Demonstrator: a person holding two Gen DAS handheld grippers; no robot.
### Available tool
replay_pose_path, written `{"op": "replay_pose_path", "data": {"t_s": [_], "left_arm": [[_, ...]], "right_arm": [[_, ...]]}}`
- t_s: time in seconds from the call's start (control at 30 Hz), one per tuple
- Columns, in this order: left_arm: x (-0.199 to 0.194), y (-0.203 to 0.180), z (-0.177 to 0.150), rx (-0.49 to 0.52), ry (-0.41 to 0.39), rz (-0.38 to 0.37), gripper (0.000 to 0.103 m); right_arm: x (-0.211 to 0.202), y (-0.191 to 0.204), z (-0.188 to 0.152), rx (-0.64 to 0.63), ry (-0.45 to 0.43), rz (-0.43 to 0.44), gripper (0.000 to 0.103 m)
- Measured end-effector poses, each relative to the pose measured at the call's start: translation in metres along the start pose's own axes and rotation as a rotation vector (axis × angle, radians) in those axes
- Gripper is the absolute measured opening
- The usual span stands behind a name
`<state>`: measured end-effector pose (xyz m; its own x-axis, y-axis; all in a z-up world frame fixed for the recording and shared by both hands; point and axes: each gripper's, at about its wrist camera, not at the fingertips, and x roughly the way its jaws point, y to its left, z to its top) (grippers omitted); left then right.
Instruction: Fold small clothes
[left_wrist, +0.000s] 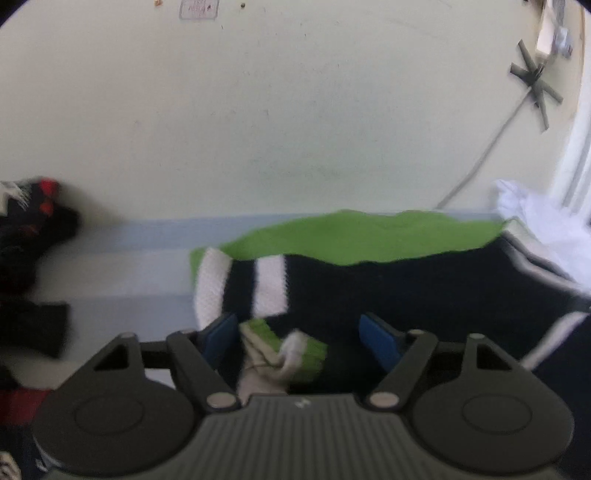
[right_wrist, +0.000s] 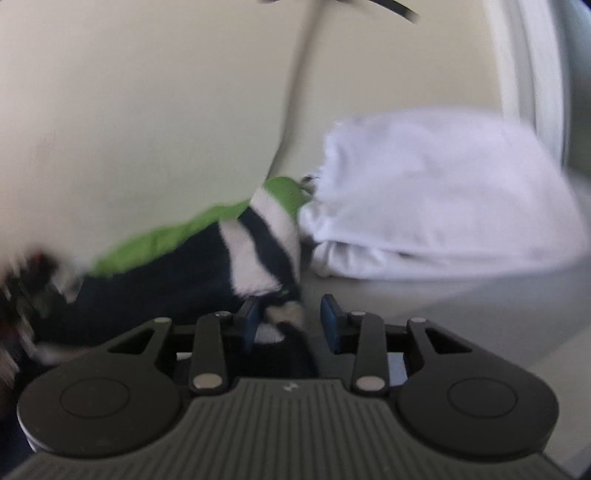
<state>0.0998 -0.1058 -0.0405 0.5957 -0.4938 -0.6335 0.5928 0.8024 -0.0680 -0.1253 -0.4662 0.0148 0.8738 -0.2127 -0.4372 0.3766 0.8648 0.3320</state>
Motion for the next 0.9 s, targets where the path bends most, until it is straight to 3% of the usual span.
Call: {"op": "replay_pose_path", "data": {"t_s": [0.1, 0.23, 0.33, 0.47, 0.6, 0.7, 0.8, 0.9], "left_arm": [[0.001, -0.009, -0.002, 0.035, -0.004, 0.048, 0.078], [0.004, -0.022, -0.002, 0.049, -0.011, 0.209, 0.097], [-0.006, -0.031, -0.006, 0.071, -0.027, 0.278, 0.091], [-0.068, -0.034, -0.026, -0.018, -0.048, 0.143, 0.091], [-0.139, -0.04, -0.078, 0.056, -0.048, 0.122, 0.096], [-0.175, -0.041, -0.122, 0.074, 0.052, 0.074, 0.097], [-0.198, -0.043, -0.157, 0.025, 0.152, 0.035, 0.096], [-0.227, -0.043, -0.177, -0.031, 0.161, 0.009, 0.095]], "right_arm": [[0.001, -0.013, 0.001, 0.092, -0.014, 0.044, 0.036], [0.002, -0.013, 0.0, 0.098, -0.022, 0.046, 0.037], [0.0, -0.014, -0.002, 0.108, -0.031, 0.033, 0.037], [-0.002, -0.017, -0.003, 0.12, -0.037, 0.04, 0.042], [-0.024, -0.025, -0.011, 0.103, -0.017, 0.078, 0.044], [-0.057, -0.031, -0.03, 0.044, 0.005, 0.128, 0.044], [-0.093, -0.036, -0.049, -0.032, 0.068, 0.195, 0.044], [-0.127, -0.042, -0.068, -0.075, 0.122, 0.256, 0.045]]}}
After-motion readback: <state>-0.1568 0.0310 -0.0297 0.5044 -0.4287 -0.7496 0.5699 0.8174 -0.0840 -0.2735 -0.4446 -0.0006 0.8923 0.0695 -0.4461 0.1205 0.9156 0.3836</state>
